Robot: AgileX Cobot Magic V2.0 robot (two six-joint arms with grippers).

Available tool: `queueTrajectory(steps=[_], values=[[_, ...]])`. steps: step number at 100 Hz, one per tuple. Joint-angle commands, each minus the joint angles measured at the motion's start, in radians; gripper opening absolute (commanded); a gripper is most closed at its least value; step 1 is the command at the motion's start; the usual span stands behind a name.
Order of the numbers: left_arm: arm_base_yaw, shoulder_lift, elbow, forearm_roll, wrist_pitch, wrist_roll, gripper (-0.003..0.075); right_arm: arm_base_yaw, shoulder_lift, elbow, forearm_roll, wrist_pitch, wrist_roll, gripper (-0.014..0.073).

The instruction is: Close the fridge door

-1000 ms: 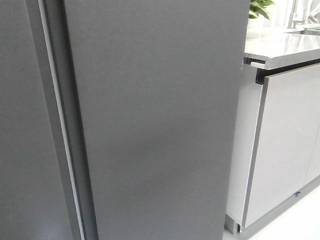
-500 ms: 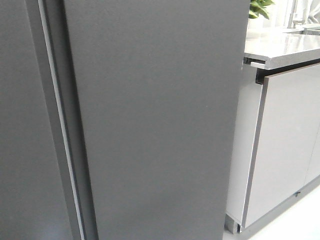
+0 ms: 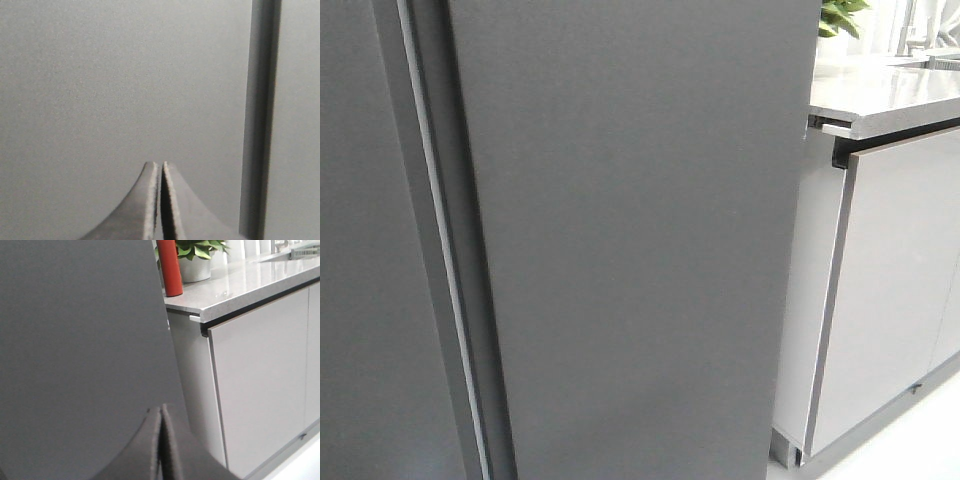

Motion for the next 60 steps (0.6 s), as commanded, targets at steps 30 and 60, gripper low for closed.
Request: queueTrajectory(steps=[30,60], values=[[-0.005,-0.011,0.035,-0.004,-0.075,-0.004,-0.0020,-0.005,-0.022,0.020,-0.098,-0.143,-0.062,-0.0046],[-0.005,-0.011,0.035,-0.004,-0.075,-0.004,-0.0020,-0.005,-0.022,0.020,0.060,-0.174,-0.236,-0.0046]])
